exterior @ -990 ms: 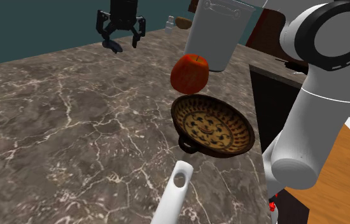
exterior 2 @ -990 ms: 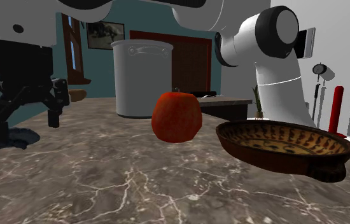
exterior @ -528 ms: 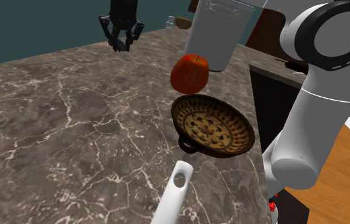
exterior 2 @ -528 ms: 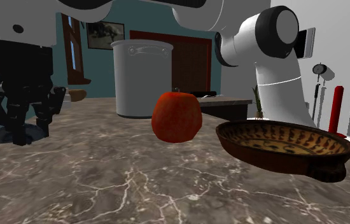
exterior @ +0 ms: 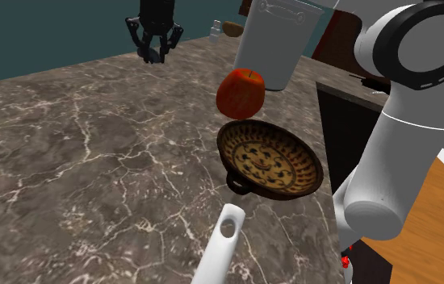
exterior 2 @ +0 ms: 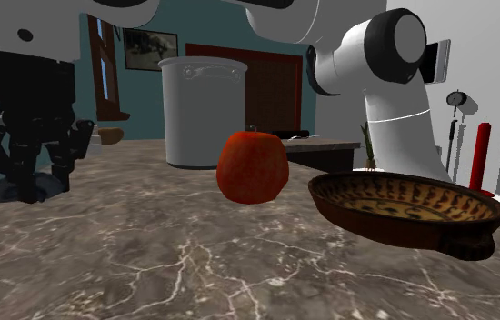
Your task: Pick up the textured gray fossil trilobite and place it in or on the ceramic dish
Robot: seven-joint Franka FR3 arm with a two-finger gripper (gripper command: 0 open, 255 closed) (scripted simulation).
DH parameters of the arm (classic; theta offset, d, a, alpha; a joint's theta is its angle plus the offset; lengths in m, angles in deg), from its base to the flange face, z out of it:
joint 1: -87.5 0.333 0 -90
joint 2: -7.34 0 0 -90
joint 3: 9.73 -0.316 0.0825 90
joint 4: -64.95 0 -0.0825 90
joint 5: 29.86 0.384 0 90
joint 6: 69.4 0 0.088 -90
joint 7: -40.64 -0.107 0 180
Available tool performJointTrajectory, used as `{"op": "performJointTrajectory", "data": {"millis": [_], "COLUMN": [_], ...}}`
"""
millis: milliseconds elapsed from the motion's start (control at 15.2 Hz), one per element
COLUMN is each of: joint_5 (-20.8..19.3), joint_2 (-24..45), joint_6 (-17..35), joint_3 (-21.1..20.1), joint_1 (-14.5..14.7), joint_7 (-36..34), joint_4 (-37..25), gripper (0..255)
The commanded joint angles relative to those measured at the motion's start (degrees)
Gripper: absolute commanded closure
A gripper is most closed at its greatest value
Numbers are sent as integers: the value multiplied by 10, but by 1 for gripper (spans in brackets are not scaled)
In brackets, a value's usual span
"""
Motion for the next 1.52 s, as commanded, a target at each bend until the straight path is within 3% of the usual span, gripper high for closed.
{"op": "performJointTrajectory", "data": {"millis": [0, 792, 1320, 1452], "joint_5": [-1, -18, -49, -20], "joint_2": [4, 51, 129, 38], "joint_6": [-16, -134, -246, -194], "joint_3": [0, -2, 3, -10], "joint_1": [2, 25, 65, 34], "joint_7": [1, 7, 17, 3], "joint_4": [-20, -182, -373, -229], "gripper": [255, 255, 255, 255]}}
